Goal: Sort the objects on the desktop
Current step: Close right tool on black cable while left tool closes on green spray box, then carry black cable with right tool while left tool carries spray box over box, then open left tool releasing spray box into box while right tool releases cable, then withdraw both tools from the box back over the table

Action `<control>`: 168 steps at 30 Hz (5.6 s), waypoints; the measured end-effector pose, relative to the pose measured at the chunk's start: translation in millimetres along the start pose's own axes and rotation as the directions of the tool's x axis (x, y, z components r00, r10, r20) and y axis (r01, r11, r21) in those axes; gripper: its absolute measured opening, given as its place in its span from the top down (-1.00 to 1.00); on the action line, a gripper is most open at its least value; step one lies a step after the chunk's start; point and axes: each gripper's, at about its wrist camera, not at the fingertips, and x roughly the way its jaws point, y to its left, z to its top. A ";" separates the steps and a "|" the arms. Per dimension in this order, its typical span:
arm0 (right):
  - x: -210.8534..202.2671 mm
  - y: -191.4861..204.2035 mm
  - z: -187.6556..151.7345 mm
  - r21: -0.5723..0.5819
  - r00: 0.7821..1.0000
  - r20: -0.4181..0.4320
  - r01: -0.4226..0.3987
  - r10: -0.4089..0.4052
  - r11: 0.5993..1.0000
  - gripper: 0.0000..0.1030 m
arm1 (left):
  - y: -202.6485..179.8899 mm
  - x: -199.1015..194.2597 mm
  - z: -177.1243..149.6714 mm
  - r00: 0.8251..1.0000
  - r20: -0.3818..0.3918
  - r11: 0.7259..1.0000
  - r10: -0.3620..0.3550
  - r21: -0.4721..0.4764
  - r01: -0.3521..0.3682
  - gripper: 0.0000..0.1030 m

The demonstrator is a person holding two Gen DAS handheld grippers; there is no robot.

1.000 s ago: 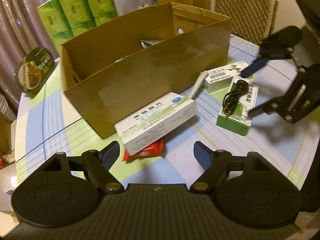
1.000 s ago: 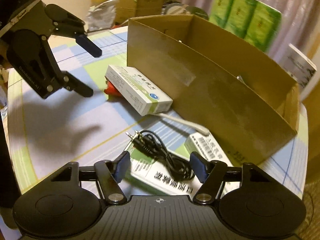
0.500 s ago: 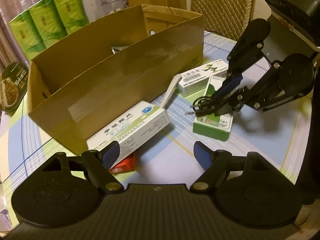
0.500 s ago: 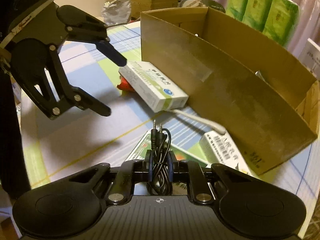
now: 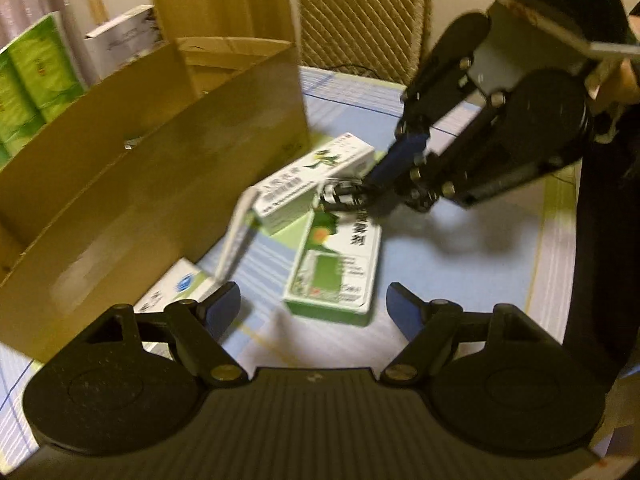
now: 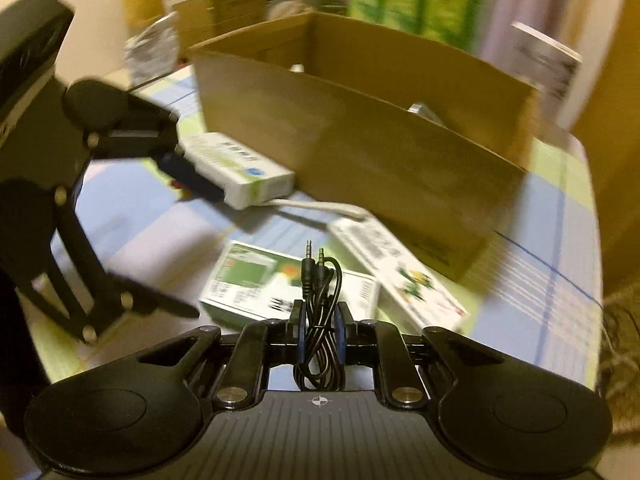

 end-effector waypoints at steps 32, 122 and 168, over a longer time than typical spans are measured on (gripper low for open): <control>8.8 -2.3 2.1 0.109 0.998 -0.055 0.004 0.002 0.994 0.78 | 3.6 -3.5 -25.0 0.991 -0.118 0.973 0.062 -0.213 -0.087 -0.11; 18.8 -52.8 157.7 0.231 0.928 0.369 -0.033 -0.056 0.972 0.79 | 182.4 -39.0 57.4 0.931 0.031 0.799 0.363 -0.525 -0.294 0.02; 4.4 -57.0 126.9 0.320 0.914 0.396 -0.051 -0.085 0.946 0.06 | 177.6 -59.5 27.8 0.911 0.018 0.798 0.411 -0.491 -0.351 -0.09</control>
